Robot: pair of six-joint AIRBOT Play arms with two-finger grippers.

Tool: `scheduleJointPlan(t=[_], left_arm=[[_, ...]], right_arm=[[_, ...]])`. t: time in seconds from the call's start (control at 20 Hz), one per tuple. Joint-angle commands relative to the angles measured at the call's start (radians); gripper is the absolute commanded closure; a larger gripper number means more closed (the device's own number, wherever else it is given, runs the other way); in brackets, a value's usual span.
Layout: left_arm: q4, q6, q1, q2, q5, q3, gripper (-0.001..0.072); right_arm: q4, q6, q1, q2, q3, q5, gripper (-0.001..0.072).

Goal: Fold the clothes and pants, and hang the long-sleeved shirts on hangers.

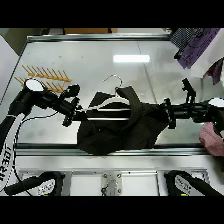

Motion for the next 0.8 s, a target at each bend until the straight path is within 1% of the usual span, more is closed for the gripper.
scheduleJointPlan(t=[0.0,0.15,0.2,0.25,0.3,0.35,0.4,0.45,0.5,0.55,0.75], left_arm=[[-0.001,0.0,0.0,0.0,0.0,0.0,0.0694],[-0.001,0.0,0.0,0.0,0.0,0.0,0.0693],[0.0,0.0,0.0,0.0,0.002,0.0,0.0693],[0.001,-0.019,0.0,0.0,0.014,0.0,0.0693],[0.005,-0.063,0.0,0.0,0.029,0.0,0.0691],[0.005,-0.109,0.0,0.0,0.036,0.0,0.0541],[0.005,-0.162,0.0,0.0,0.053,0.0,0.0262],[0.005,-0.229,0.0,0.0,0.08,0.0,0.021],[0.006,-0.284,0.001,0.0,0.106,0.0,0.0209],[0.007,-0.319,0.002,0.0,0.123,0.0,0.0209],[0.007,-0.386,0.043,0.017,0.169,0.0,0.021]], right_arm=[[0.001,-0.05,0.001,-0.001,0.0,-0.006,0.0695],[0.0,-0.055,0.001,-0.001,0.0,-0.006,0.0697],[0.001,-0.087,0.001,0.0,0.0,-0.006,0.0697],[0.001,-0.113,0.001,0.0,0.0,-0.006,0.0698],[0.001,-0.117,0.001,0.0,0.0,-0.006,0.0699],[0.001,-0.117,0.001,0.0,0.0,-0.006,0.0699],[0.001,-0.117,0.001,0.0,0.0,-0.006,0.07],[0.001,-0.117,0.001,0.0,0.0,-0.006,0.07],[0.001,-0.117,0.001,0.0,0.0,-0.006,0.07],[0.001,-0.117,0.001,0.0,0.0,-0.006,0.07],[0.001,-0.116,0.001,0.0,0.0,-0.013,0.07]])
